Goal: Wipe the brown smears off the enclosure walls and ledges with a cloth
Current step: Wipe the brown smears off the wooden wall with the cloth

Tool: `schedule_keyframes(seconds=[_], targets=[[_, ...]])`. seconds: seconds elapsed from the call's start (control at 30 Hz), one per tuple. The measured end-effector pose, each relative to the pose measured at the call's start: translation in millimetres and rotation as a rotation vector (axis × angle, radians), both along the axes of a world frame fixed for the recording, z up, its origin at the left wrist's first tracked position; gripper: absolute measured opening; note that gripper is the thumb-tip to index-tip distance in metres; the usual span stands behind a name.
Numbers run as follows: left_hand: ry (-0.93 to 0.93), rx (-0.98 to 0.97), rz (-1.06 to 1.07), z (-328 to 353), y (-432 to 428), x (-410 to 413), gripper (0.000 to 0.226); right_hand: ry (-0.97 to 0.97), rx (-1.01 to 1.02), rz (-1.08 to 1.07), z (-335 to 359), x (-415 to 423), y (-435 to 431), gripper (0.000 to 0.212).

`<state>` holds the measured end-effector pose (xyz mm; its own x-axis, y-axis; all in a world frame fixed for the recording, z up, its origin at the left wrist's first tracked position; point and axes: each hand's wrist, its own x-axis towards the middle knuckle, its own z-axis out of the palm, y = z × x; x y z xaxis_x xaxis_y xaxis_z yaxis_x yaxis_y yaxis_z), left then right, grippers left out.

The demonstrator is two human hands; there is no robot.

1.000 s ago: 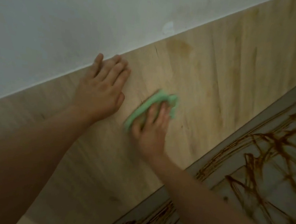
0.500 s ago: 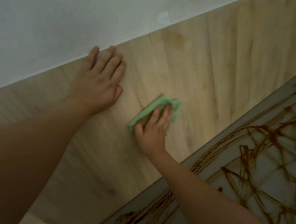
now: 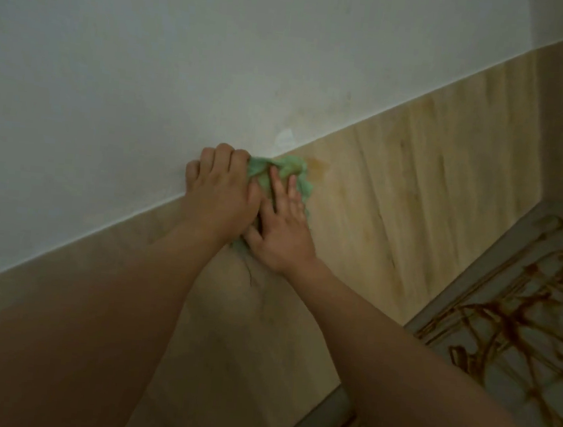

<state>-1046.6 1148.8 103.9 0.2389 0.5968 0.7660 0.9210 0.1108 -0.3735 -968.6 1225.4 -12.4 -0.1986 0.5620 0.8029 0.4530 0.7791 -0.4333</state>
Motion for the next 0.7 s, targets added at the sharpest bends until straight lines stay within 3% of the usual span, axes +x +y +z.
schedule_keyframes(seconds=[0.1, 0.23, 0.3, 0.37, 0.47, 0.53, 0.6, 0.7], targets=[[0.037, 0.053, -0.024, -8, 7, -5, 0.041, 0.033, -0.104, -0.188, 8, 26, 41, 0.08], [0.261, 0.055, 0.037, -21, 22, -19, 0.045, 0.356, -0.654, -0.279, -9, 73, 102, 0.081], [0.272, 0.051, 0.09, -21, 27, -19, 0.049, 0.419, -0.767, -0.286, -22, 82, 107, 0.08], [0.264, 0.051, 0.132, -21, 28, -20, 0.053, 0.375, -0.675, -0.286, -20, 68, 92, 0.078], [0.308, 0.061, 0.152, -22, 27, -21, 0.055, 0.16, -0.169, -0.209, 3, 33, 58, 0.078], [0.335, 0.081, 0.145, -23, 27, -21, 0.054, 0.102, 0.023, -0.17, 16, 23, 53, 0.079], [0.339, 0.077, 0.151, -23, 28, -21, 0.054, 0.149, 0.002, -0.204, 8, 24, 61, 0.077], [0.342, 0.072, 0.188, -24, 28, -22, 0.054, 0.364, -0.311, -0.287, -29, 34, 78, 0.077]])
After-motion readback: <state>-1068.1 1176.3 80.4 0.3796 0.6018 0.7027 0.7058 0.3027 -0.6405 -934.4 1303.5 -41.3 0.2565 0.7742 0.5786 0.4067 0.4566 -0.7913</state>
